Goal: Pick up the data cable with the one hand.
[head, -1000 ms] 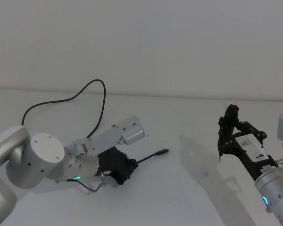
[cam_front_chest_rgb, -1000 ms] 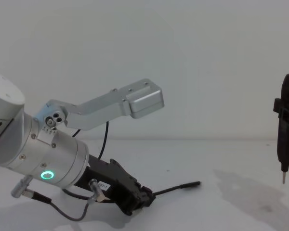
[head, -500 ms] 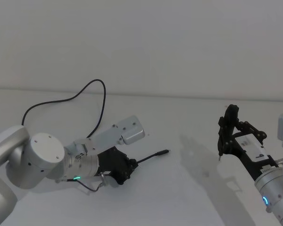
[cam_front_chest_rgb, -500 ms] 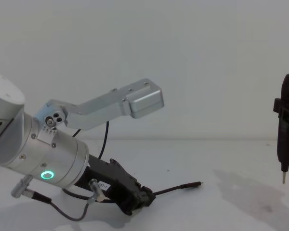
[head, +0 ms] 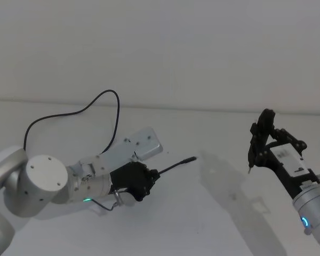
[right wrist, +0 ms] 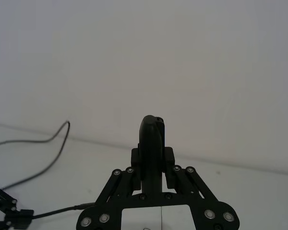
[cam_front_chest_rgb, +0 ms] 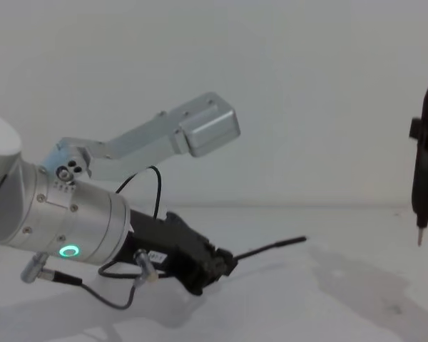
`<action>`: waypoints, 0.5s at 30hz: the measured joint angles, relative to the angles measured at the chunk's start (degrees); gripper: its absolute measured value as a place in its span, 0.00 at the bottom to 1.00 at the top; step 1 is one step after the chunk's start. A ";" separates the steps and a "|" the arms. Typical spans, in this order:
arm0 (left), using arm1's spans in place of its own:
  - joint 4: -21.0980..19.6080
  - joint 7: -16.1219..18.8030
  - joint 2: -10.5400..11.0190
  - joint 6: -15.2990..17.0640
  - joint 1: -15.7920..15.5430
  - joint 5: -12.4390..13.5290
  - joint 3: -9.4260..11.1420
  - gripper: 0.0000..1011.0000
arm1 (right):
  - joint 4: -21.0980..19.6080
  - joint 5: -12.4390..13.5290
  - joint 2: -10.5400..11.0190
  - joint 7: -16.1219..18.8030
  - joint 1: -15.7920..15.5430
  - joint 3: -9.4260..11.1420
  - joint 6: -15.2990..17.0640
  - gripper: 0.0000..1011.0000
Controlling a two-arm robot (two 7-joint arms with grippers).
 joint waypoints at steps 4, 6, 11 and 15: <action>-0.90 0.64 0.29 -3.20 0.81 -0.04 -0.86 0.05 | -1.46 0.82 -0.05 0.63 -0.22 0.54 -0.26 0.27; -1.43 0.82 0.51 -5.42 1.30 -0.21 -1.43 0.05 | -2.37 1.48 -0.08 1.05 -0.38 0.87 -0.39 0.27; -2.80 0.59 1.26 -10.31 2.23 -0.99 -2.70 0.05 | -4.41 2.82 -0.16 2.07 -0.67 1.60 -0.50 0.27; -3.94 -0.12 2.04 -13.18 2.88 -1.65 -3.57 0.05 | -6.19 4.24 -0.29 3.17 -0.86 2.22 -0.55 0.27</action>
